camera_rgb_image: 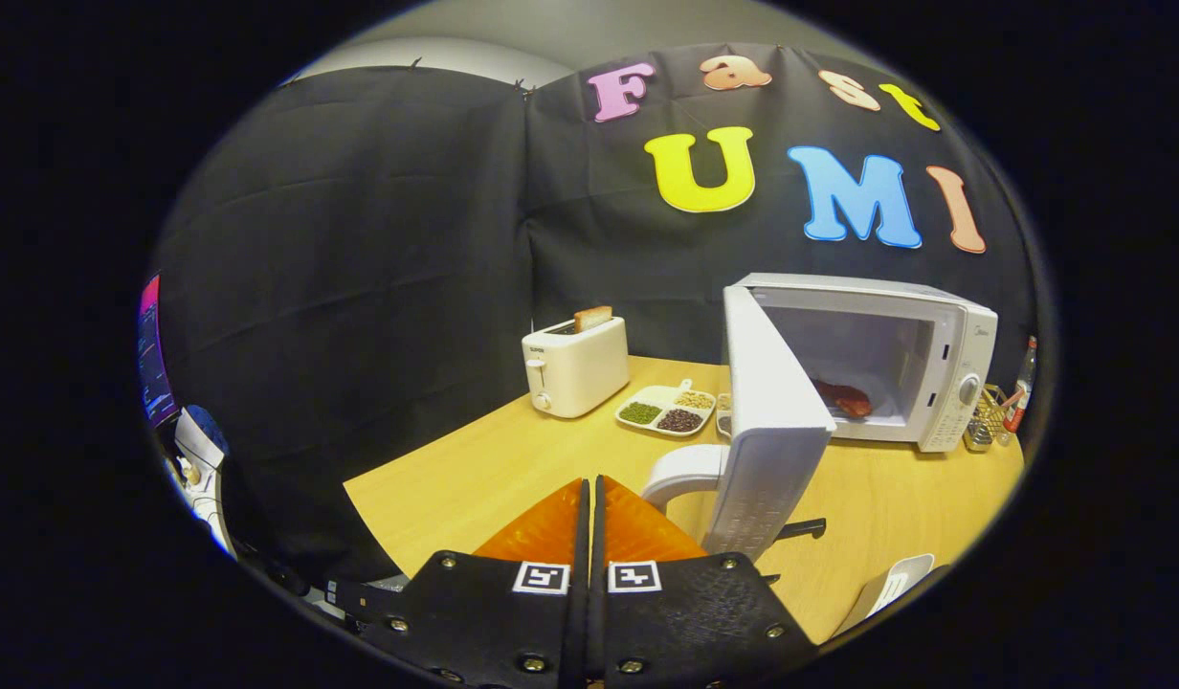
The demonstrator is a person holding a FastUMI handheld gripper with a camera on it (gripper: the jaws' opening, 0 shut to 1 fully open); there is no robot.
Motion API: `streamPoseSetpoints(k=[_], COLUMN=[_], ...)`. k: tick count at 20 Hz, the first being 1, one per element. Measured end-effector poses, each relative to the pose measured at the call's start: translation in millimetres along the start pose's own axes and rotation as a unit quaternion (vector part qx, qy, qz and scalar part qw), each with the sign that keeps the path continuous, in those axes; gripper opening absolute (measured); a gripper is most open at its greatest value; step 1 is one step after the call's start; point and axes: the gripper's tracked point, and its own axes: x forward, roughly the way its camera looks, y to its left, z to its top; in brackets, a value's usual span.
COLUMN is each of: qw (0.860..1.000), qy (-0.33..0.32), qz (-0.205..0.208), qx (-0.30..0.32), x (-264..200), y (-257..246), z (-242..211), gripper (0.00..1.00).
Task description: Open the microwave, put the food inside, and close the microwave door.
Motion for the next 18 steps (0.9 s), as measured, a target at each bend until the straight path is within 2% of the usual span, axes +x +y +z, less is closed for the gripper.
streamPoseSetpoints(k=[8,18], qw=[0.998,0.994], qy=[0.010,0.016], qz=[-0.055,-0.101], qx=[0.010,0.027], x=[-10.3,-5.8], y=[-75.5,-155.8], z=[0.4,5.3], gripper=[0.01,0.01])
